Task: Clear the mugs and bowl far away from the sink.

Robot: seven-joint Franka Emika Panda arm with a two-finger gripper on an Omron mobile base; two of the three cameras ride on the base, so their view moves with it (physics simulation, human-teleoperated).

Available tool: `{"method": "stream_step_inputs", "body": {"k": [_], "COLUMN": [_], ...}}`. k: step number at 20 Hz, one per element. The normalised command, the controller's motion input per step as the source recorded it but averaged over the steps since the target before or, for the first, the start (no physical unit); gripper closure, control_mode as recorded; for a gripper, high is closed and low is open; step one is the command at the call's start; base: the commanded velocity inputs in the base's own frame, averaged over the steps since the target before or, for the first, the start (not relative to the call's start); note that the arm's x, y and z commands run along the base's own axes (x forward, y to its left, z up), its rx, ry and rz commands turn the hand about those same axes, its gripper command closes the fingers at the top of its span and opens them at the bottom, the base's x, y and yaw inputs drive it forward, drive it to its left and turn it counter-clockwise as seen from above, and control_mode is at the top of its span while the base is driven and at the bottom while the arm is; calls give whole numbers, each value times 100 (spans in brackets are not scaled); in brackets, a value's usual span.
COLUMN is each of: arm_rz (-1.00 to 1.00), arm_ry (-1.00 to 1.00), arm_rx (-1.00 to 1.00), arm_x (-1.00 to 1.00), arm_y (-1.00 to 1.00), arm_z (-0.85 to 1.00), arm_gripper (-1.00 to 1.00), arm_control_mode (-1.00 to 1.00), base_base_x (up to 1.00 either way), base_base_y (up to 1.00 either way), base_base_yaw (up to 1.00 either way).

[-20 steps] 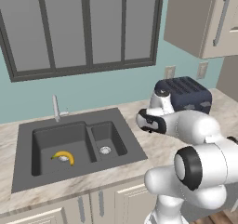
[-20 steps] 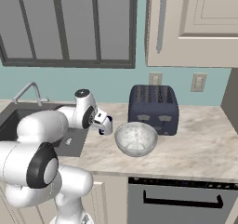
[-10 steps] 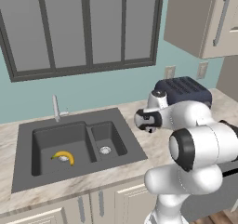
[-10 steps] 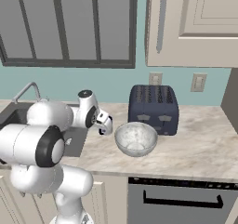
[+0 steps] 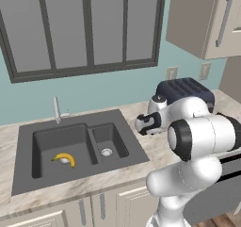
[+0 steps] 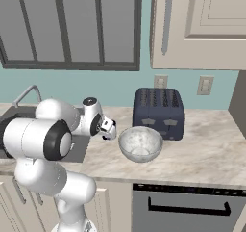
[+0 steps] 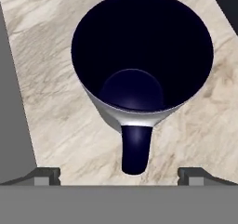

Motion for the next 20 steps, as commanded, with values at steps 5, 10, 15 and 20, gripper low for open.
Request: {"method": "stream_step_inputs", "body": {"k": [5, 10, 15, 20], "arm_rz": [0, 0, 0, 0], "arm_ry": [-1, -2, 0, 0], "arm_rx": [0, 0, 0, 0], "arm_x": [26, 30, 13, 4], "arm_y": [-8, -2, -3, 0], "arm_z": [-13, -5, -3, -10], "arm_gripper": [-100, -100, -100, 100], "arm_control_mode": [-100, -100, -100, -100], "base_base_x": [0, 0, 0, 0], "base_base_y": [0, 0, 0, 0], "base_base_yaw": [0, 0, 0, 0]}}
